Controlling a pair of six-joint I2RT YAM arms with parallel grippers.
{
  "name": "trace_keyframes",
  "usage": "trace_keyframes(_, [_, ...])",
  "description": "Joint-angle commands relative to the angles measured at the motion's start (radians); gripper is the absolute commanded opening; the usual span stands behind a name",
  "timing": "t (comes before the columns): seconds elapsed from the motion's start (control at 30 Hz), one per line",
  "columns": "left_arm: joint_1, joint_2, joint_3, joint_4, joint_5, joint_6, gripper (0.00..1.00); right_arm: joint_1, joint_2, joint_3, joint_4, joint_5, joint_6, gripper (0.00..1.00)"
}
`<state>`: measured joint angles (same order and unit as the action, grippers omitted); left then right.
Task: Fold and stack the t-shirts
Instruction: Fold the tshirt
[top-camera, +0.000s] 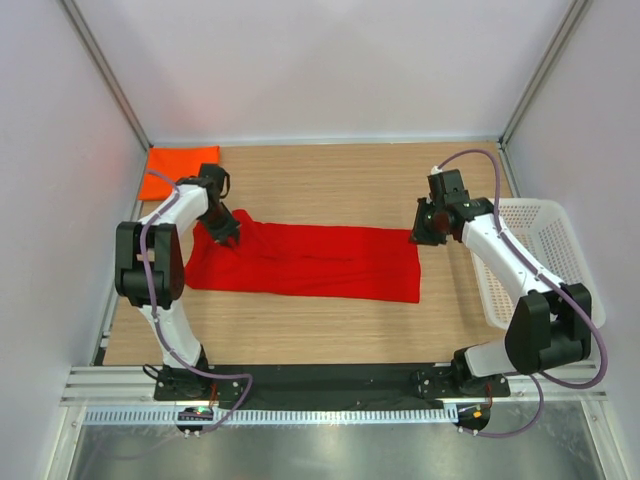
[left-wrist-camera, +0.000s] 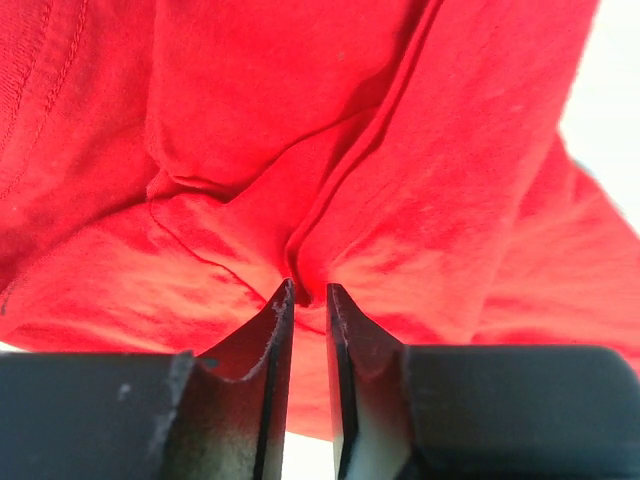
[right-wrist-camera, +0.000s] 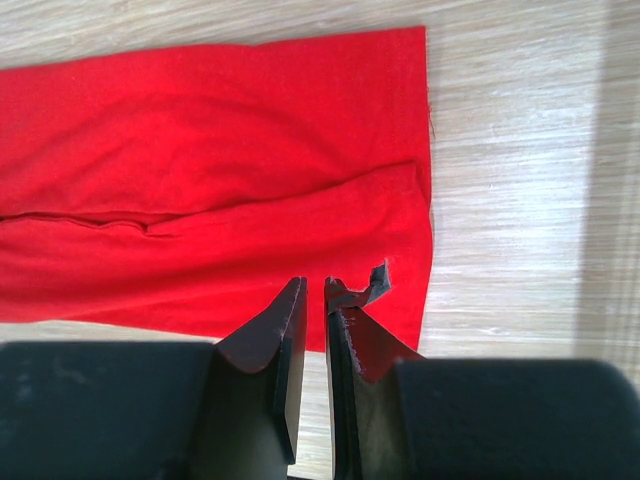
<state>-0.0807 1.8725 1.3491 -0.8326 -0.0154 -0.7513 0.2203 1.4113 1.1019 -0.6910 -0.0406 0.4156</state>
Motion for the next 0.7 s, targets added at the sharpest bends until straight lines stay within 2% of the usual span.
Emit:
trace_keyframes(0.0, [-0.002,-0.007,0.041,-0.013,-0.015,0.007,0.22,-0.002,-0.06,-0.013,0.013,-0.015,-0.021,0.2])
trace_keyframes(0.23, [-0.002,0.014,0.045,-0.006,-0.017,0.004,0.24,-0.006,-0.075,-0.022,0.008,0.004,-0.026,0.2])
trace_keyframes(0.4, [-0.002,0.01,0.033,-0.026,-0.043,0.001,0.32,-0.007,-0.064,-0.014,0.008,0.005,-0.026,0.2])
trace_keyframes(0.53, [-0.002,-0.01,-0.008,-0.019,-0.041,-0.011,0.32,-0.01,-0.06,-0.02,0.018,0.004,-0.018,0.2])
trace_keyframes(0.67, [-0.002,0.014,0.01,-0.02,-0.043,0.003,0.27,-0.01,-0.048,-0.017,0.025,-0.007,-0.014,0.2])
